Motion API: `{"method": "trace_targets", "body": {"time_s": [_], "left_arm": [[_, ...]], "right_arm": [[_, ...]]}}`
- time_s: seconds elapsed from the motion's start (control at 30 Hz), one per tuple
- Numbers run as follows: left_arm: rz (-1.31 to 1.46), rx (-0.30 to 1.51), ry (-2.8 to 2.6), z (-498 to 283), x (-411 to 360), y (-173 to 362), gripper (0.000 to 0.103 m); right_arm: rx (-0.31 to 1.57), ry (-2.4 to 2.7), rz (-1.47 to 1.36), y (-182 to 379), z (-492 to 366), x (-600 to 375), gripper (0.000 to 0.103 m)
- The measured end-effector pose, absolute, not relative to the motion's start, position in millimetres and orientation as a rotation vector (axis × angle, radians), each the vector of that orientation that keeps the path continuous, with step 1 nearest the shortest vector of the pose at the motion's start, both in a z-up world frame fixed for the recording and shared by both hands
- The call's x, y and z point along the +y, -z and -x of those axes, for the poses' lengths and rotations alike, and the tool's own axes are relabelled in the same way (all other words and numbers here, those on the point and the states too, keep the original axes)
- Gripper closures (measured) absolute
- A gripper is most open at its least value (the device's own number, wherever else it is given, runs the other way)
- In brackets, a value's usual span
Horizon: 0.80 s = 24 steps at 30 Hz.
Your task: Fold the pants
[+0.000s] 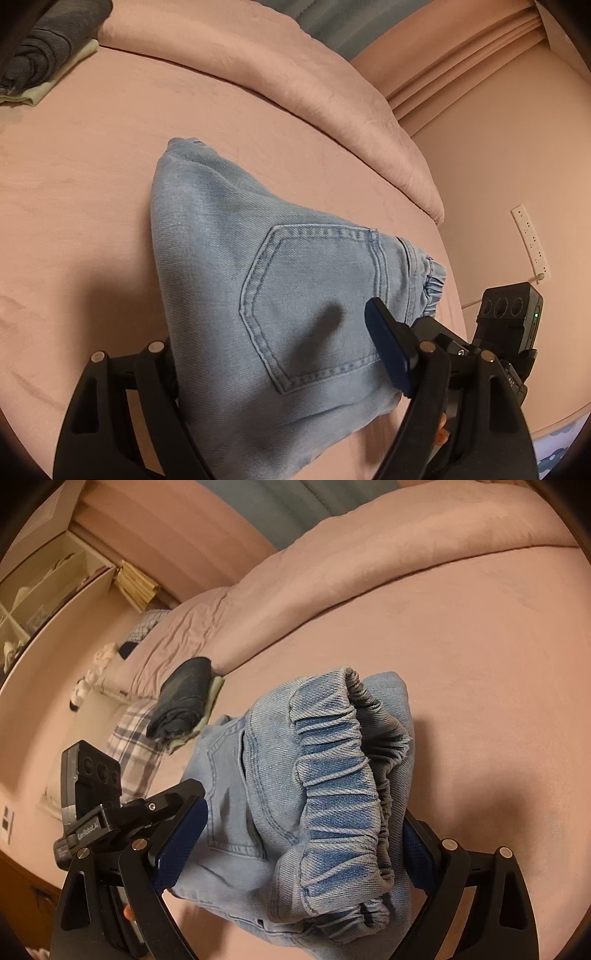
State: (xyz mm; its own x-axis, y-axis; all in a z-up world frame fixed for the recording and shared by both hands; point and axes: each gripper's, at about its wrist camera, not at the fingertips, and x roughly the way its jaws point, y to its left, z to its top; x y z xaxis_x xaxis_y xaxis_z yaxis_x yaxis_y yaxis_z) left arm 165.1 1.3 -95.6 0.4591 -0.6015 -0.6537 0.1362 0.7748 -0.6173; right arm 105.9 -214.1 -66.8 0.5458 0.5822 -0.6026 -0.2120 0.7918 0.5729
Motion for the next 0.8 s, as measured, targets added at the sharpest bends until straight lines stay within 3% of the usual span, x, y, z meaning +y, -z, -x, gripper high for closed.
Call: {"method": "trace_targets", "body": {"time_s": [0.3, 0.5, 0.8], "left_arm": [[0.579, 0.948, 0.466, -144, 39, 88, 0.027], [0.602, 0.926, 0.458, -133, 62, 87, 0.035], [0.643, 0.920, 0.433, -129, 86, 91, 0.035]], "right_arm": [[0.872, -0.544, -0.428, 58, -103, -188, 0.014], [0.878, -0.563, -0.387, 54, -103, -169, 0.017], [0.893, -0.578, -0.350, 52, -111, -145, 0.018]]}}
